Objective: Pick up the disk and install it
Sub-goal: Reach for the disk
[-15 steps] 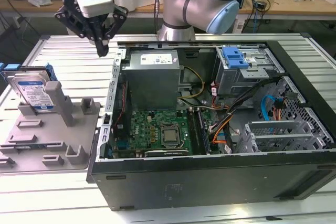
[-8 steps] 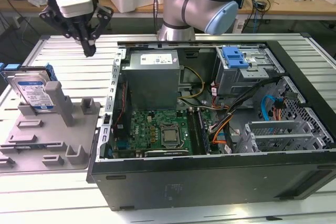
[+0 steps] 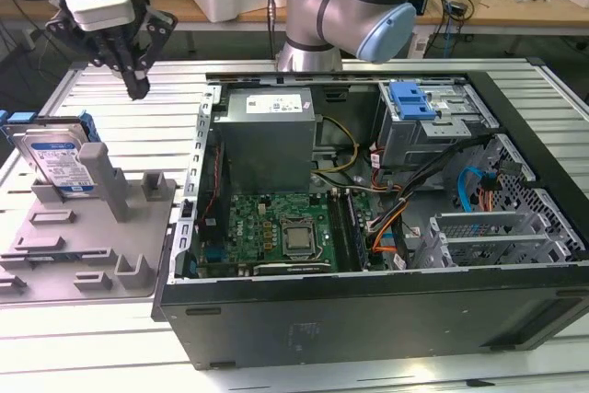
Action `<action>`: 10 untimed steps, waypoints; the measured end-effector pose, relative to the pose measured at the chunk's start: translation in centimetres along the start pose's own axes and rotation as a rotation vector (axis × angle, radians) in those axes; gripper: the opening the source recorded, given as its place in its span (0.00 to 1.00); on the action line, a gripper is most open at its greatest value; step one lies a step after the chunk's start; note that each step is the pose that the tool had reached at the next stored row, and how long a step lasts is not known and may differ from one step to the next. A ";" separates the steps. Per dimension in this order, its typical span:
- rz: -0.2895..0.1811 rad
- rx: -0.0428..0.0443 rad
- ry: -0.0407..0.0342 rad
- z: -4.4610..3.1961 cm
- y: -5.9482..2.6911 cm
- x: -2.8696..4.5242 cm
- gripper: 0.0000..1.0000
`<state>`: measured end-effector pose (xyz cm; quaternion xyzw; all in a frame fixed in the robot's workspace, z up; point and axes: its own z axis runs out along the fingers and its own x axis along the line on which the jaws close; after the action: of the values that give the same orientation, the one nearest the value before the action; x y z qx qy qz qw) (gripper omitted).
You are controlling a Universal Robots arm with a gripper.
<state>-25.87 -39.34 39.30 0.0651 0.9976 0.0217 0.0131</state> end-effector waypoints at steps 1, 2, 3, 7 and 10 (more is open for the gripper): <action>0.002 0.0000 -0.0001 -0.01 -0.05 0.45 0.11; 0.004 0.0000 -0.0002 -0.02 -0.08 0.80 0.11; 0.005 0.0001 -0.0002 -0.03 -0.11 1.07 0.11; 0.008 0.0001 0.0009 -0.07 -0.28 2.51 0.11; 0.011 0.0002 0.0018 -0.09 -0.40 3.68 0.11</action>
<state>-29.57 -39.26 39.29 0.0707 0.9972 0.0218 0.0120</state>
